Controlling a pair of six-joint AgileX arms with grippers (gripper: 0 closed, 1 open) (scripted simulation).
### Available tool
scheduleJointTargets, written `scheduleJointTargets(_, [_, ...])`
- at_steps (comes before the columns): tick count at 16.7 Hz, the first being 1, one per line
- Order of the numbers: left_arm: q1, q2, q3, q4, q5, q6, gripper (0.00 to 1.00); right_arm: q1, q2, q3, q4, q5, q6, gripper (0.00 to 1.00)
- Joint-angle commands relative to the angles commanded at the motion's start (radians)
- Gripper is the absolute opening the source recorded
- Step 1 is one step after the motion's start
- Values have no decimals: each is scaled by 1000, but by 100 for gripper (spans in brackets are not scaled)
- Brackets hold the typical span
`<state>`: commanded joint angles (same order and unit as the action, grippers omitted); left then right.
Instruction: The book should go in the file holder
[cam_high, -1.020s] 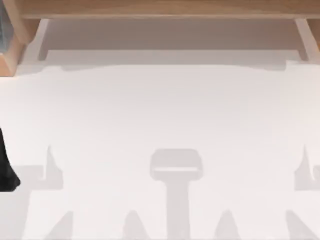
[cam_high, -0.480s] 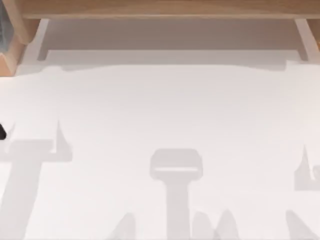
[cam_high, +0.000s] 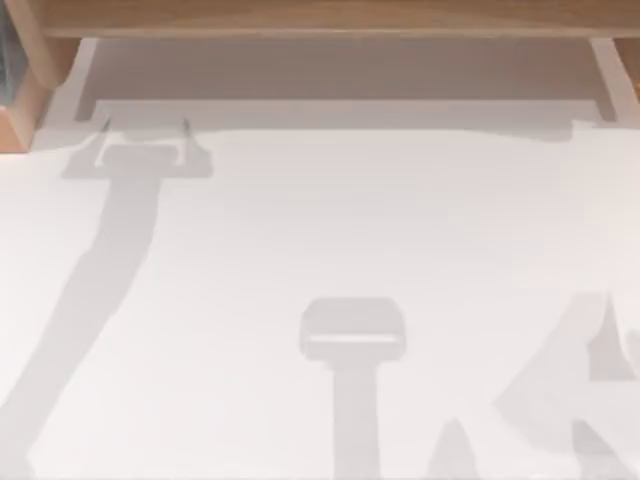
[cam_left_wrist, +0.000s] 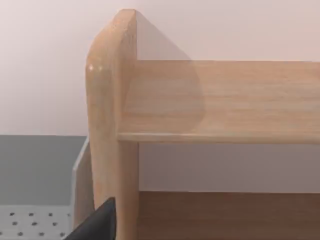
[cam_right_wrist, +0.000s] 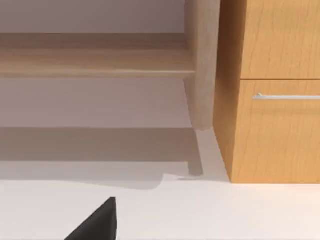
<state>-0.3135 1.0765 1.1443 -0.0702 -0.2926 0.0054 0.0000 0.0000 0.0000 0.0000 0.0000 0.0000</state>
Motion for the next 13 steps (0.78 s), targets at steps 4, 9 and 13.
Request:
scheduleJointTargets(4, [-108,381,406,-23,-99,2,100,0,0,0,0,0,0,100])
scheduleJointTargets(9, [-215,765,823,-45,-197,4,100,0,0,0,0,0,0,100])
scheduleJointTargets(13, [-264,942,1022,-57,-244,5,100,0,0,0,0,0,0,100])
